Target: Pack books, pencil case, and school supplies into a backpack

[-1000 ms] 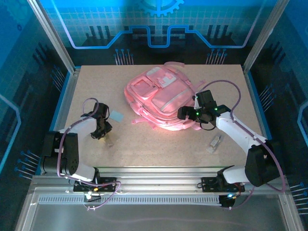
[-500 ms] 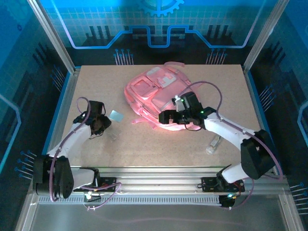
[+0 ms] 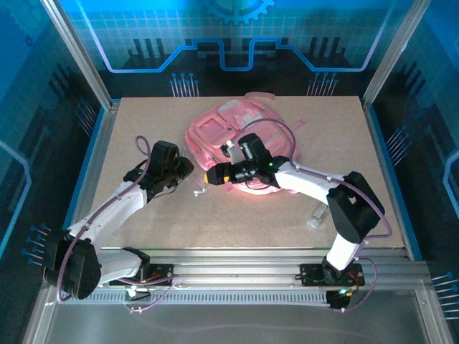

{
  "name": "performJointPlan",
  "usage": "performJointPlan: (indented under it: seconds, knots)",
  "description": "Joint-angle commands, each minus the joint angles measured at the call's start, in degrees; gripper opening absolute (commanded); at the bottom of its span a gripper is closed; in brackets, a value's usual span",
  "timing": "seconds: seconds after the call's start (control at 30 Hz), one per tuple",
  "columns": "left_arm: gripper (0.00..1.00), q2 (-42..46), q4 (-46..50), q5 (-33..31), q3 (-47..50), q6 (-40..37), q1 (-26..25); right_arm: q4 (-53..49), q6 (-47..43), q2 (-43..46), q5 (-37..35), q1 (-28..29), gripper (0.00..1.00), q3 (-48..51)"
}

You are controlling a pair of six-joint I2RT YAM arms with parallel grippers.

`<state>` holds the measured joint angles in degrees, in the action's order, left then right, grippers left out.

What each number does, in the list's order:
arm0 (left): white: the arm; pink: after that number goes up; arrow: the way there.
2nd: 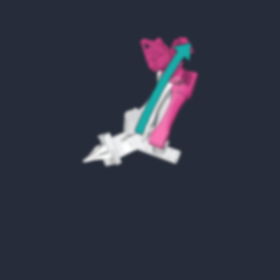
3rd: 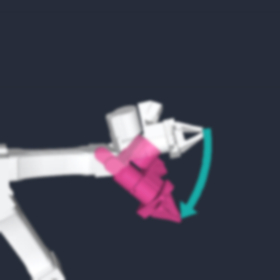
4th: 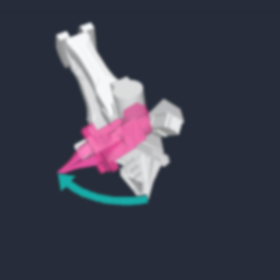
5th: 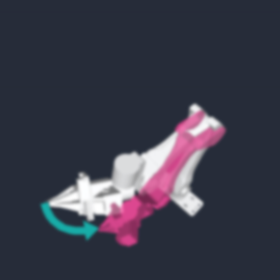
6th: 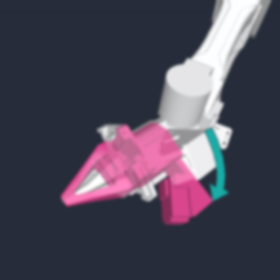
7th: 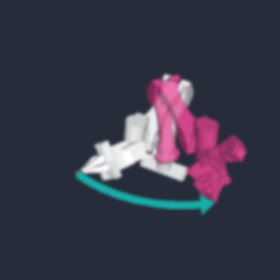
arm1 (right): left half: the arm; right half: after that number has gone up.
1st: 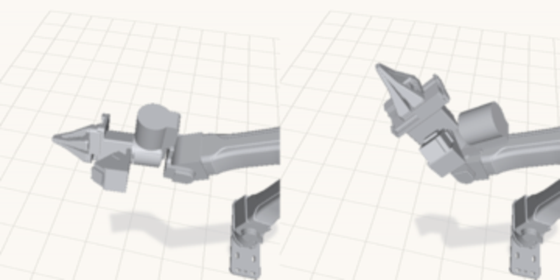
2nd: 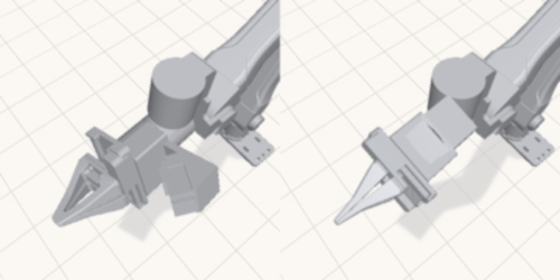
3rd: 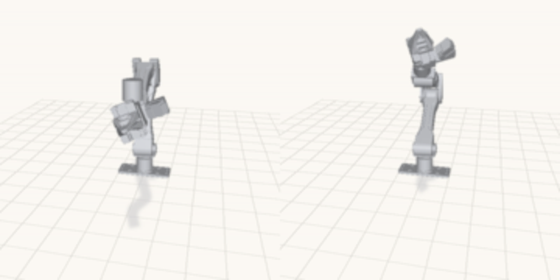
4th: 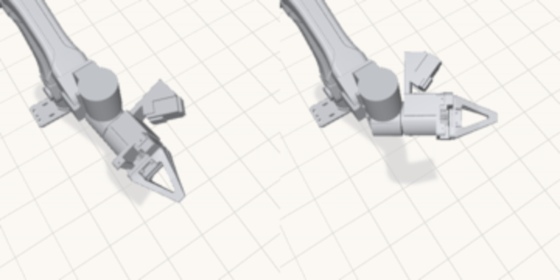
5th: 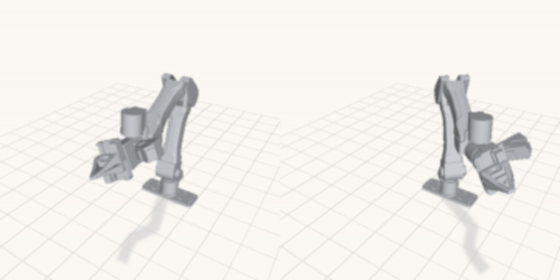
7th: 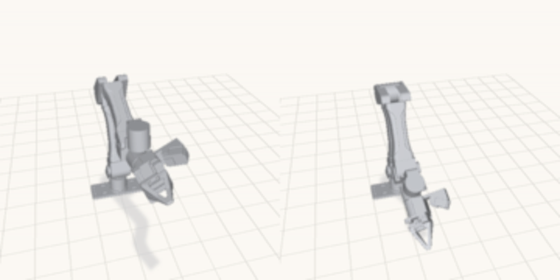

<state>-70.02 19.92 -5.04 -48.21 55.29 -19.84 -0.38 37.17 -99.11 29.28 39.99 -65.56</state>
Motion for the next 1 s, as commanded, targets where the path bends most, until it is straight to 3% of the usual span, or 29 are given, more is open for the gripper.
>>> performJointPlan:
  seconds: [0.0,0.23,0.33,0.37,0.47,0.57,0.77,0.97]
  knots:
    - [0.32,-1.5,-3.1,1.0,-1.9,2.8,-1.9,2.7,0.8,-2.2,2.3,1.6,0.74,-2.7]
    - [0.34,-2.4,-5.0,1.5,-2.3,4.2,-3.8,2.6,1.3,-6.0,3.0,2.3,0.42,-4.9]
    - [0.39,-2.5,-4.9,1.8,-2.8,4.0,-4.2,2.6,1.0,-6.2,3.5,2.1,0.14,-4.9]
    - [0.48,-2.5,-4.6,1.9,-3.1,3.5,-4.2,2.5,0.9,-5.8,3.6,1.8,0.01,-4.6]
    - [0.79,-2.8,-1.9,0.7,-4.8,1.0,-4.3,2.5,0.8,-3.0,3.9,0.3,0.00,-2.6]
    - [0.93,-2.9,0.7,-1.4,-7.3,-3.8,-4.3,0.5,-0.3,1.5,3.7,-2.5,0.00,0.2]
    - [0.93,-7.3,2.4,-1.2,-15.6,-19.4,-6.3,-10.6,-5.5,14.1,-0.2,-12.2,0.00,5.3]
    - [0.90,-18.0,3.6,-4.6,-26.8,-37.7,-14.7,-22.7,-7.9,25.2,-7.1,-27.5,0.00,8.8]
